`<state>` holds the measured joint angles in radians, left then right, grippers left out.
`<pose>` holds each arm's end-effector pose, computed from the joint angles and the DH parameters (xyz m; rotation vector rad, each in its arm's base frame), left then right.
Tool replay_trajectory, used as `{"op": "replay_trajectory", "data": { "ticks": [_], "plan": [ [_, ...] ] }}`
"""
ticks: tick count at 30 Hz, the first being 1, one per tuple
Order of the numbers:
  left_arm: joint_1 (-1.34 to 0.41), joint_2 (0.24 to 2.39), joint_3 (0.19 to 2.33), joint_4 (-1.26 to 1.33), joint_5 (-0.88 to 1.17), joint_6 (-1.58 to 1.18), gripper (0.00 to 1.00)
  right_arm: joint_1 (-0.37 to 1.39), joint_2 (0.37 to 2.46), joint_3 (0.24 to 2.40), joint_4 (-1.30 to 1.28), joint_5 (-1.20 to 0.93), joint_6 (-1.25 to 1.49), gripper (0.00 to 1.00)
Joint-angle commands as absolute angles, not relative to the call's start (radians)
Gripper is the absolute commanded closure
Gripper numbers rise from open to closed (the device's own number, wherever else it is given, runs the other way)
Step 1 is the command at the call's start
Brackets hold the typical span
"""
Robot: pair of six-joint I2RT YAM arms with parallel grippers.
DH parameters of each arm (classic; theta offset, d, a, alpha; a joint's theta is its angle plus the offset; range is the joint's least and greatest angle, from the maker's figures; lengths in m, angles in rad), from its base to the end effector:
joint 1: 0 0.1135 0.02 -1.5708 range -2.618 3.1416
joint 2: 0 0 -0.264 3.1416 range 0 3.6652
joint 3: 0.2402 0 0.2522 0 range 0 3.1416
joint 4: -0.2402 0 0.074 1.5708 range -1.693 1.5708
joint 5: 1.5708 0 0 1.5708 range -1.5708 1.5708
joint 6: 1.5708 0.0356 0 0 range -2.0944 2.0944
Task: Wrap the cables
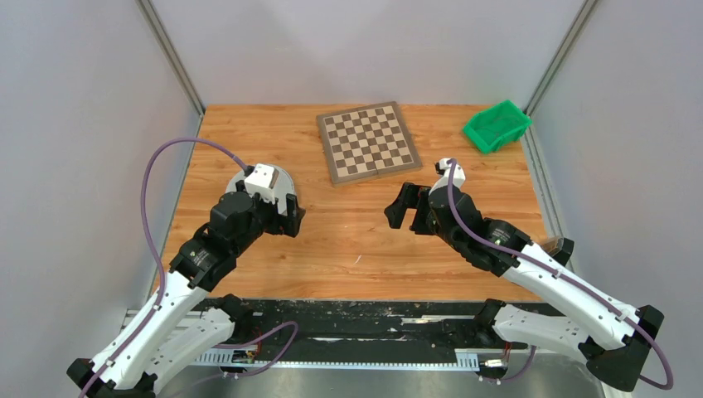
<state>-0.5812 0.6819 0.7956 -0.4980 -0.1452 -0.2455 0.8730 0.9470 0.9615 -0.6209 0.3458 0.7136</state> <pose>0.1306 -0.0796 0.3263 0.2339 1.9585 -0.4024 0.1366 0.1441 0.3301 0.0251 2.1875 0.5457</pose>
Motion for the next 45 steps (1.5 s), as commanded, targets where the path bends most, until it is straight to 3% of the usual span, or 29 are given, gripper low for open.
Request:
{"op": "replay_trajectory", "data": {
  "ticks": [1, 13, 19, 24, 28, 34, 38, 42, 45],
  "plan": [
    [-0.583, 0.685, 0.81, -0.472, -0.17, -0.245, 0.0, 0.875, 0.932, 0.968, -0.577, 0.362, 0.729, 0.0],
    [-0.583, 0.762, 0.826, -0.51, -0.312, -0.24, 0.0, 0.875, 0.883, 0.95, -0.562, 0.36, 0.717, 0.0],
    [-0.572, 0.967, 0.957, -0.63, -0.496, -0.27, 0.01, 0.875, 0.811, 0.923, -0.549, 0.354, 0.686, 0.0],
    [-0.414, 1.182, 1.117, -0.713, -0.347, -0.318, 0.13, 0.875, 0.737, 0.889, -0.53, 0.345, 0.668, 0.0],
    [-0.265, 1.299, 1.173, -0.675, -0.207, -0.329, 0.13, 0.875, 0.675, 0.855, -0.511, 0.331, 0.671, 0.0],
    [-0.235, 1.476, 1.226, -0.665, -0.135, -0.239, 0.12, 0.875, 0.597, 0.823, -0.498, 0.331, 0.667, 0.0],
    [-0.257, 1.483, 1.182, -0.632, -0.123, -0.207, 0.12, 0.874, 0.575, 0.812, -0.492, 0.325, 0.666, 0.0],
    [-0.398, 1.497, 1.17, -0.641, -0.339, -0.153, 0.13, 0.874, 0.575, 0.808, -0.487, 0.324, 0.653, 0.0],
    [-0.504, 1.543, 1.171, -0.651, -0.573, -0.114, 0.21, 0.875, 0.573, 0.806, -0.484, 0.324, 0.643, 0.0]
  ]
}}
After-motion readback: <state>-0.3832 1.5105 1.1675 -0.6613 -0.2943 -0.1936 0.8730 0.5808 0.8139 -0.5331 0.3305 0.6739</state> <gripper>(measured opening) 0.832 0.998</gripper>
